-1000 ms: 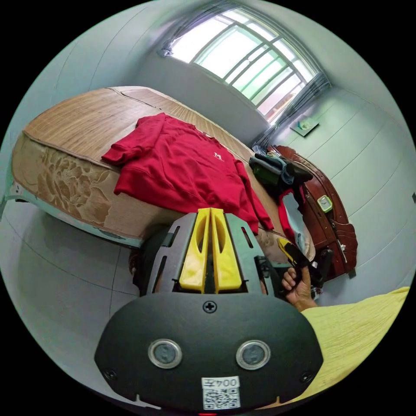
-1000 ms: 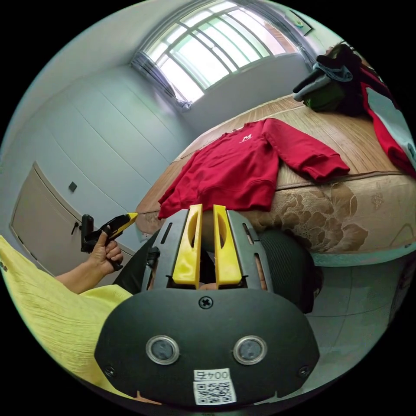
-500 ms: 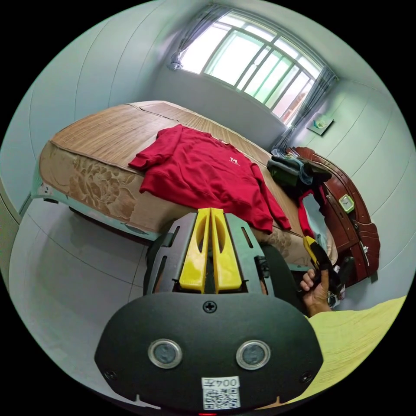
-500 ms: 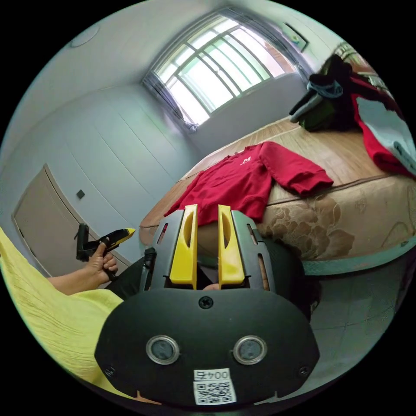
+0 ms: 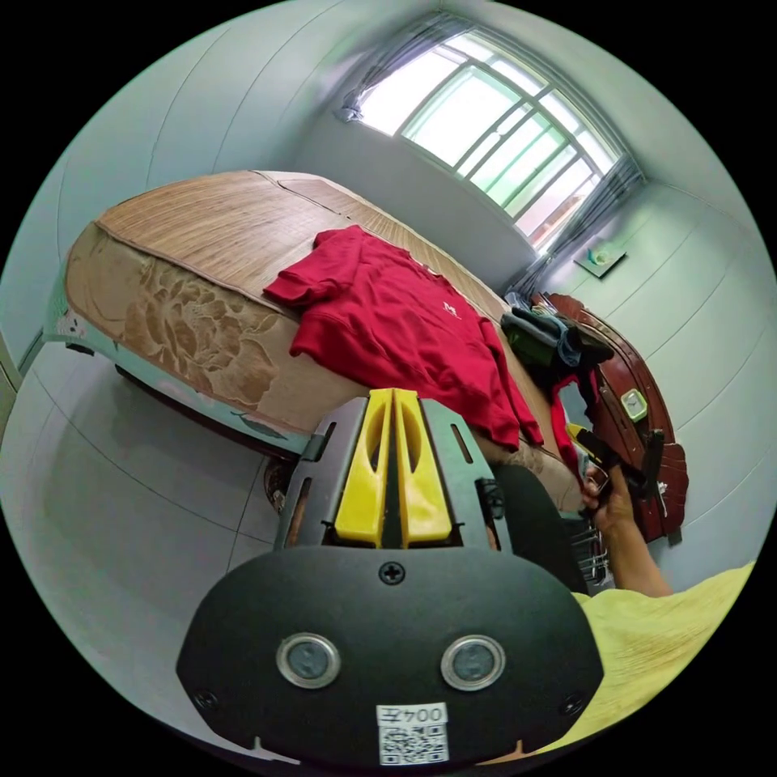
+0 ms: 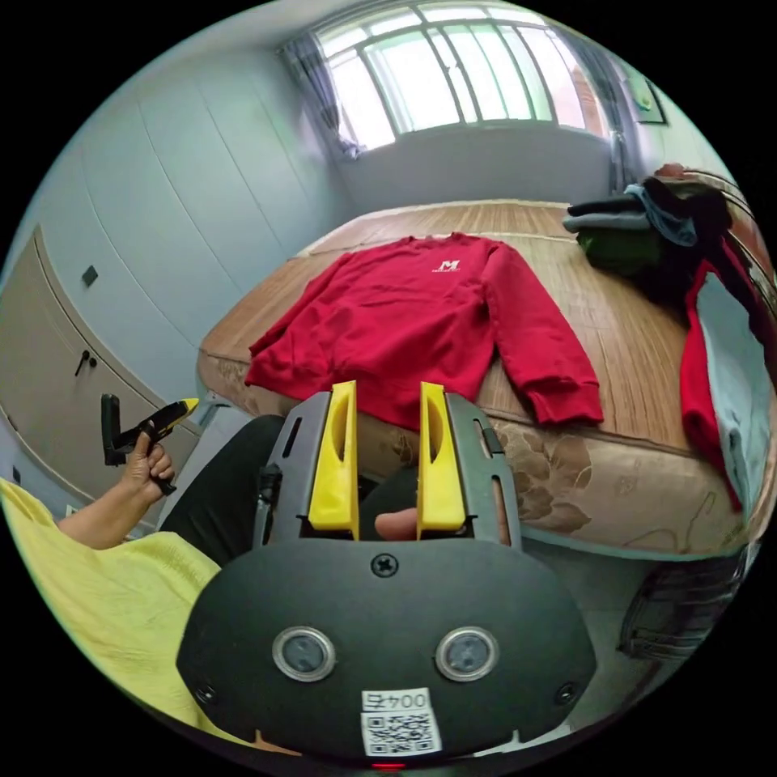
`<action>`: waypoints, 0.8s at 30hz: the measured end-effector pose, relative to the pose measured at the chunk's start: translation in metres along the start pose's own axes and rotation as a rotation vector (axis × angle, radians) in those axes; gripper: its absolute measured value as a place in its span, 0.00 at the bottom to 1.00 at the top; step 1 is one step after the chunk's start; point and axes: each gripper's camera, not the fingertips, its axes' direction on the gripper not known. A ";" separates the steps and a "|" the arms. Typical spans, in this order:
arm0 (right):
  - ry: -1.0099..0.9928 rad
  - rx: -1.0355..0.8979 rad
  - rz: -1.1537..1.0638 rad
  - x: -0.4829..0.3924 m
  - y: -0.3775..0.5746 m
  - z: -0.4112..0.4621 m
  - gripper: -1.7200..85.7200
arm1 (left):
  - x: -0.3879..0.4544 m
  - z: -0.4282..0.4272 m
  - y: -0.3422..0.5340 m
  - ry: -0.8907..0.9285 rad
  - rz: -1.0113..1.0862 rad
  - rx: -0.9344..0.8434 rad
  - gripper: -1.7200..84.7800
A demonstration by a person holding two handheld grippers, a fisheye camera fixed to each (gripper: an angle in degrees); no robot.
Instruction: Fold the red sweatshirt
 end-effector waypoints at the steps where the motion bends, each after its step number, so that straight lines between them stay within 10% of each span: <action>1: 0.012 -0.061 -0.011 0.000 -0.018 0.014 0.16 | -0.007 0.005 -0.003 0.006 -0.015 -0.005 0.03; 24: 0.099 -0.841 -0.188 0.036 -0.212 0.232 0.15 | 0.011 0.141 -0.169 -0.267 0.270 -0.201 0.17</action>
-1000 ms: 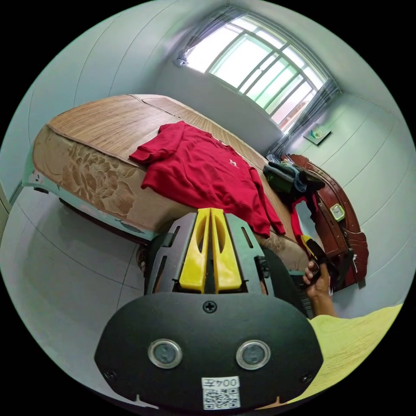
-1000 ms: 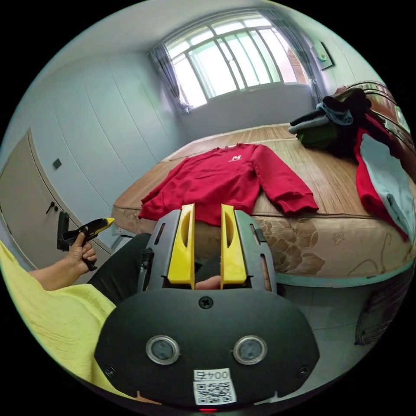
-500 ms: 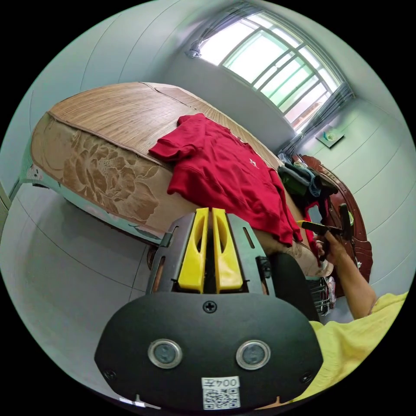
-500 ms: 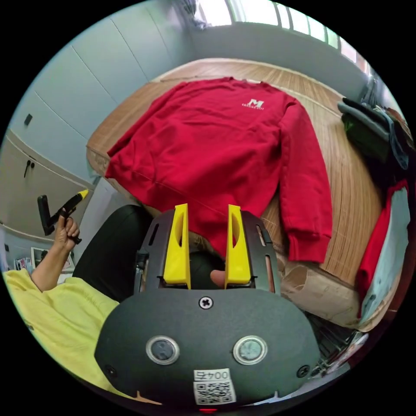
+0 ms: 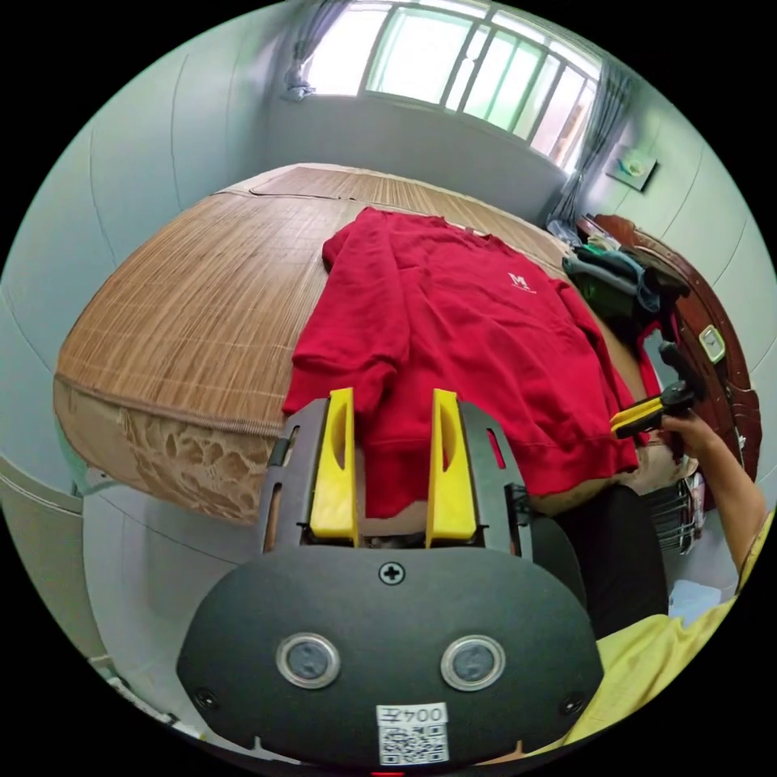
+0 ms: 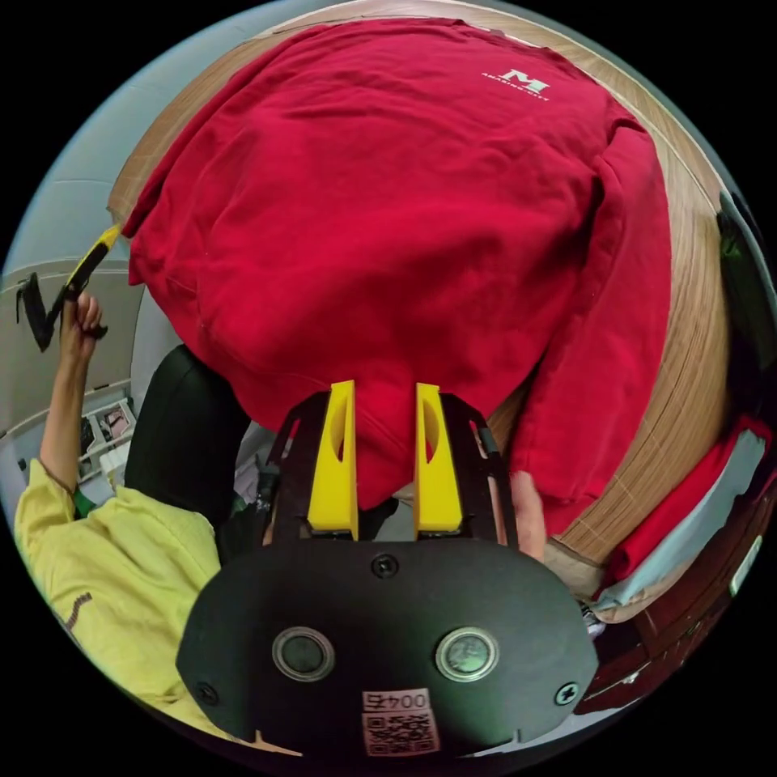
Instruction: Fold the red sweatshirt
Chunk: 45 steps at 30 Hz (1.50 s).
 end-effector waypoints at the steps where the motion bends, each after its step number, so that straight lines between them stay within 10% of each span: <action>1: 0.002 -0.002 -0.018 0.001 -0.003 -0.001 0.14 | 0.002 0.009 -0.009 -0.013 0.019 -0.031 0.17; 12: -0.069 -0.031 -0.001 0.022 -0.024 -0.007 0.11 | 0.001 0.019 -0.056 -0.074 0.089 -0.116 0.08; 19: 0.006 -0.104 -0.005 0.007 -0.042 -0.005 0.10 | -0.133 -0.142 -0.185 -0.579 -0.080 0.126 0.09; 26: 0.076 -0.141 -0.020 -0.009 -0.051 -0.001 0.11 | -0.212 -0.168 -0.171 -0.219 -0.217 0.087 0.09; 34: 0.066 -0.120 0.000 -0.014 -0.041 0.005 0.11 | 0.016 -0.017 -0.008 0.301 0.193 0.033 0.05; 45: 0.073 -0.053 0.001 -0.025 -0.013 0.014 0.11 | 0.154 0.089 -0.001 0.273 0.392 -0.182 0.11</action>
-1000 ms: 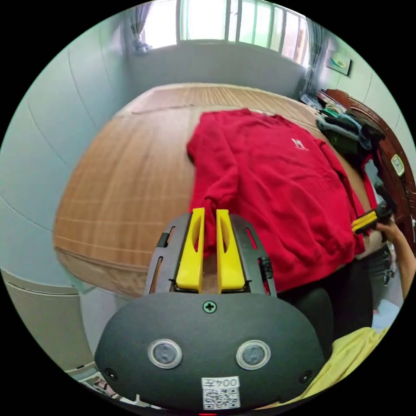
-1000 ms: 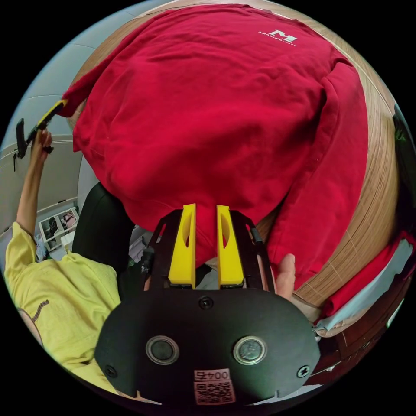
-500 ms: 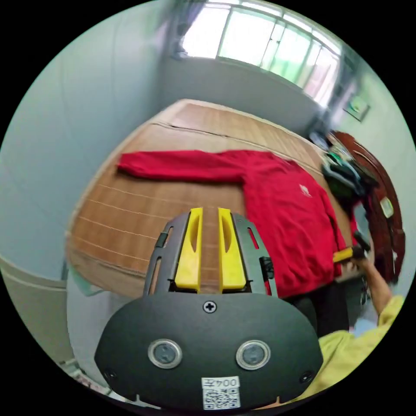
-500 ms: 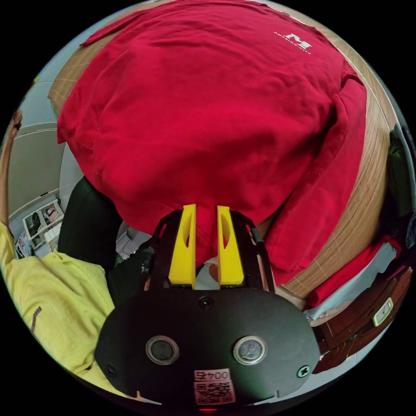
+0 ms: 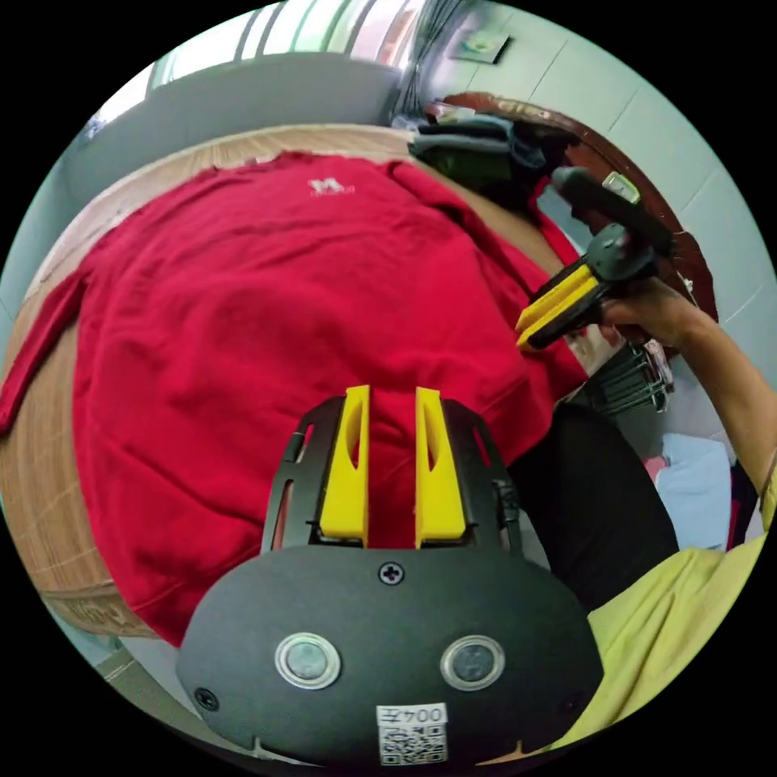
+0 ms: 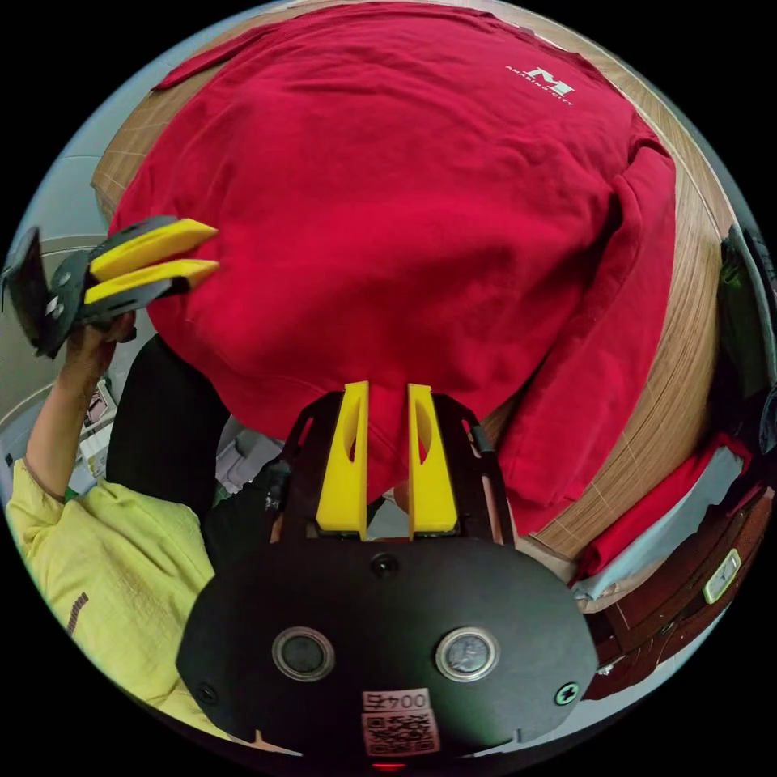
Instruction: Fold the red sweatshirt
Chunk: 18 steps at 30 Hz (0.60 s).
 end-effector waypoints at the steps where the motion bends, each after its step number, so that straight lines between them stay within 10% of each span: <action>1: -0.002 0.031 0.006 -0.001 0.008 0.001 0.11 | -0.004 -0.001 0.002 0.013 -0.018 0.001 0.12; 18: -0.060 0.230 0.132 -0.007 0.073 0.015 0.11 | -0.120 -0.153 0.242 -0.236 -0.551 0.253 0.15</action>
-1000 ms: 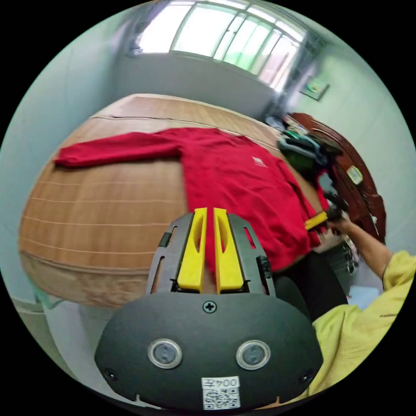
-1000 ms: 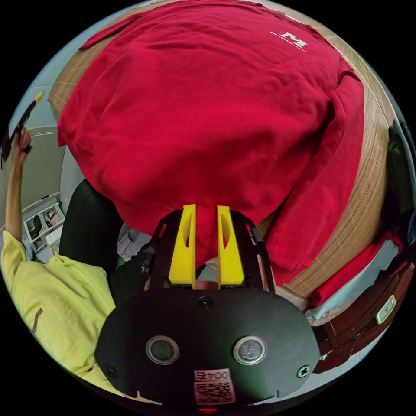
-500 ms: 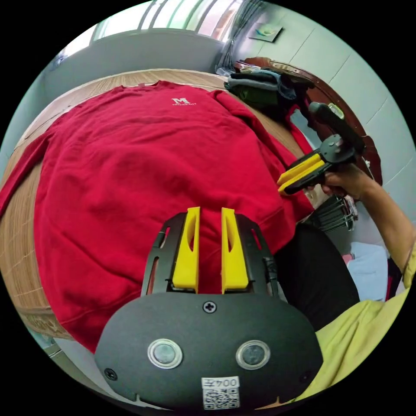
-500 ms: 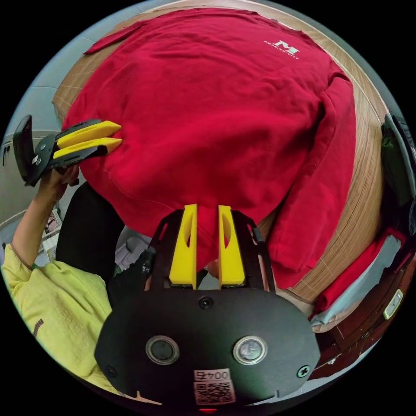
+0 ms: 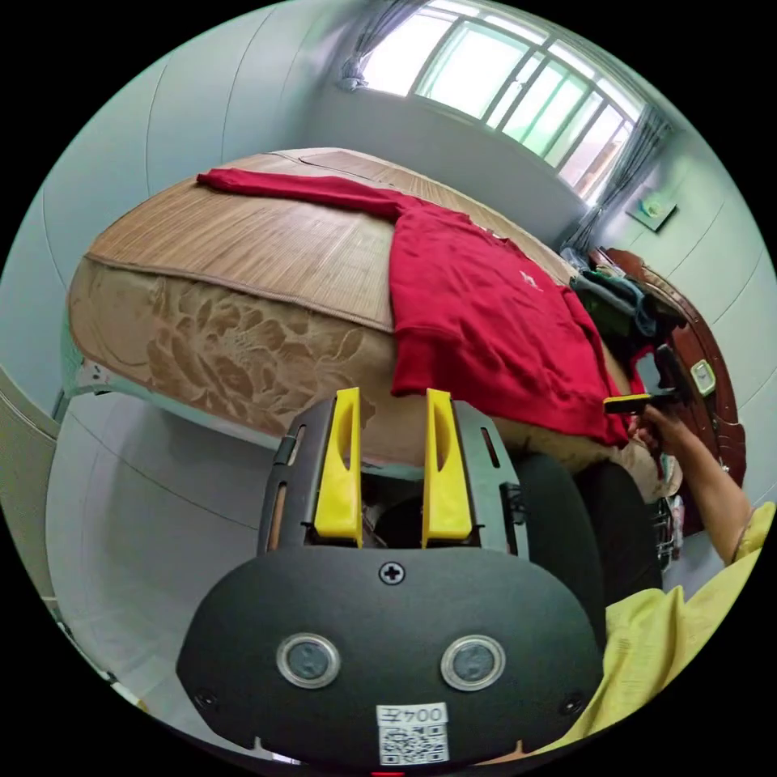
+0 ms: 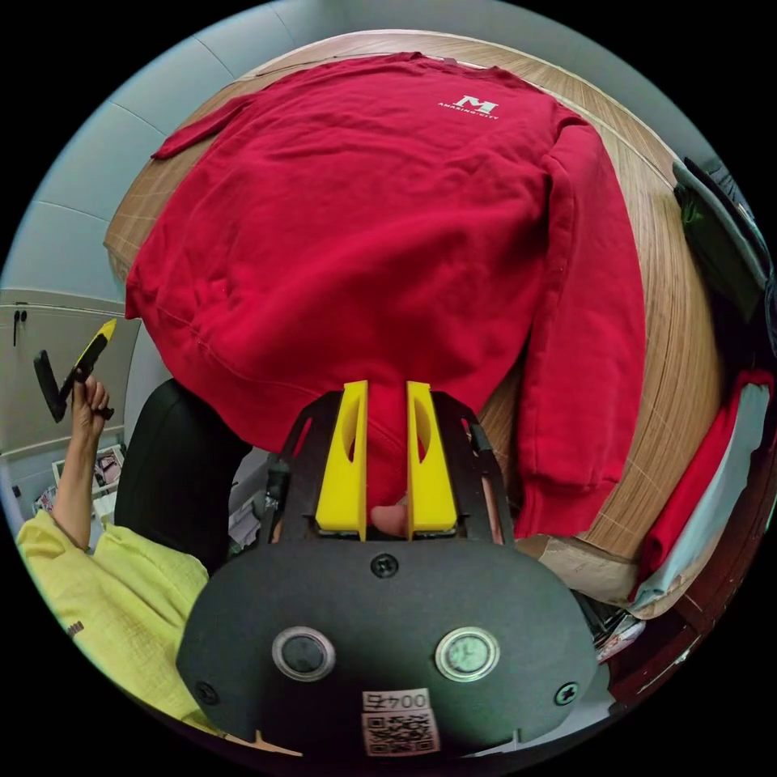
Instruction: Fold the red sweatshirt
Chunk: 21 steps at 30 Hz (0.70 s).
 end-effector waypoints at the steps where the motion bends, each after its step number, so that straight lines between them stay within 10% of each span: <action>1: 0.004 -0.004 0.006 -0.001 0.001 0.000 0.11 | 0.001 0.002 0.002 -0.021 0.012 -0.010 0.15; 21: 0.023 -0.031 0.027 0.005 0.029 -0.020 0.11 | 0.009 0.020 -0.034 -0.030 0.147 0.003 0.10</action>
